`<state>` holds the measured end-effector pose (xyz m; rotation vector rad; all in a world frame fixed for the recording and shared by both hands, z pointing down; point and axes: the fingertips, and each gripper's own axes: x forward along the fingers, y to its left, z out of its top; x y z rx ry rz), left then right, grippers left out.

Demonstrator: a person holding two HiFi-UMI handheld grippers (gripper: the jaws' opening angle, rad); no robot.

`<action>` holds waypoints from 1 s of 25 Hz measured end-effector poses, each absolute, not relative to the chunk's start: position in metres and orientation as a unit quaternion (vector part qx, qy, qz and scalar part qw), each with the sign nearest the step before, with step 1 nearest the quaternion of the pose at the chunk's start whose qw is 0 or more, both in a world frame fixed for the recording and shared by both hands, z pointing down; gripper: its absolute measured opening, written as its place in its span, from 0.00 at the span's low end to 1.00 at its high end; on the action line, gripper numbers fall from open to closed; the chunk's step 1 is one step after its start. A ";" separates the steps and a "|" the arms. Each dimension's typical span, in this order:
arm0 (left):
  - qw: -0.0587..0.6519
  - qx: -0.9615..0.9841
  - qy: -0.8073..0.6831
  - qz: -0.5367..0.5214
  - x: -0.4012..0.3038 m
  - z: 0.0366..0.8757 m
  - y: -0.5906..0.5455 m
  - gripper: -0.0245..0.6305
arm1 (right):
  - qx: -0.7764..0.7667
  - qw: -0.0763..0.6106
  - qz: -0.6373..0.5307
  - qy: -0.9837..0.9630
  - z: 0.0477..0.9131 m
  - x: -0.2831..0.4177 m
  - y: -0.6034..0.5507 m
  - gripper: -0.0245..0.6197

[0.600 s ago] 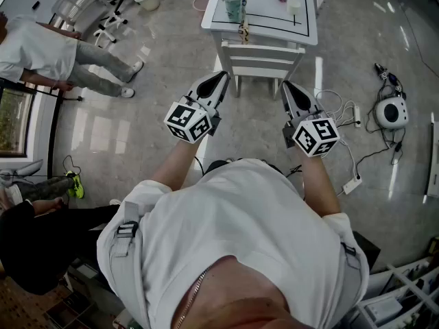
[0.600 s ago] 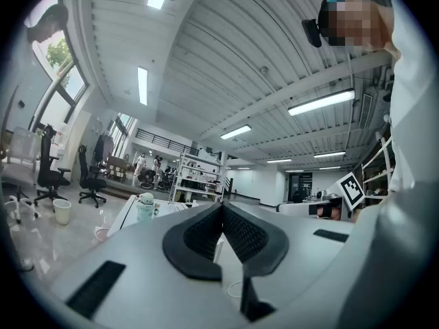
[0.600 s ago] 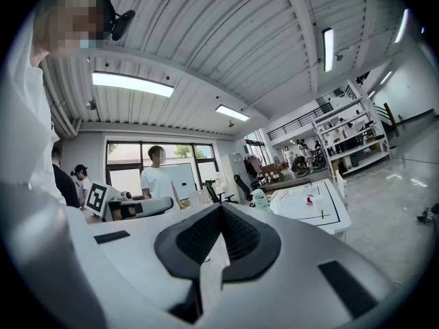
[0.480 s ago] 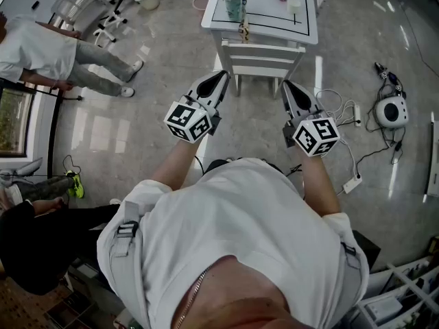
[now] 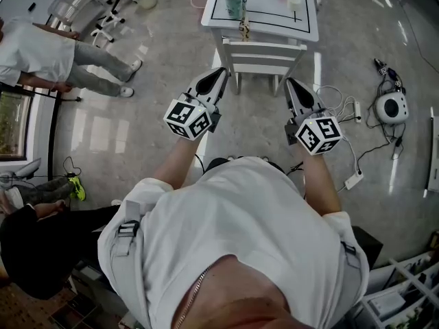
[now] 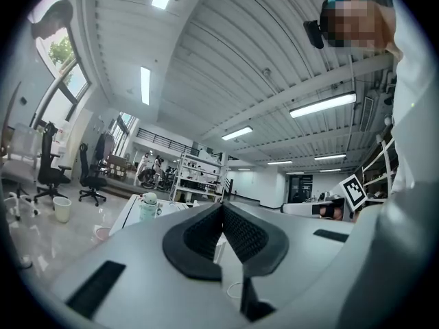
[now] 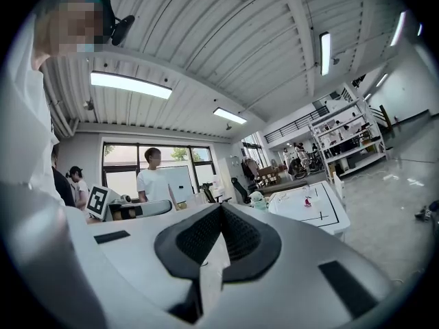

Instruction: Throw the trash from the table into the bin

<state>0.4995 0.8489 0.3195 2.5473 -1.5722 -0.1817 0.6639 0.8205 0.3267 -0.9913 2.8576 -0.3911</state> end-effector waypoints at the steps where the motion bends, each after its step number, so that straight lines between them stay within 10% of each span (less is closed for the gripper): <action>1: 0.072 0.847 -0.523 -0.061 0.497 0.319 0.849 0.05 | -0.326 0.048 -0.129 0.935 0.326 0.664 0.821 0.03; 25: 0.088 0.850 -0.515 -0.062 0.424 0.335 0.820 0.05 | -0.362 0.041 -0.135 0.921 0.339 0.617 0.794 0.03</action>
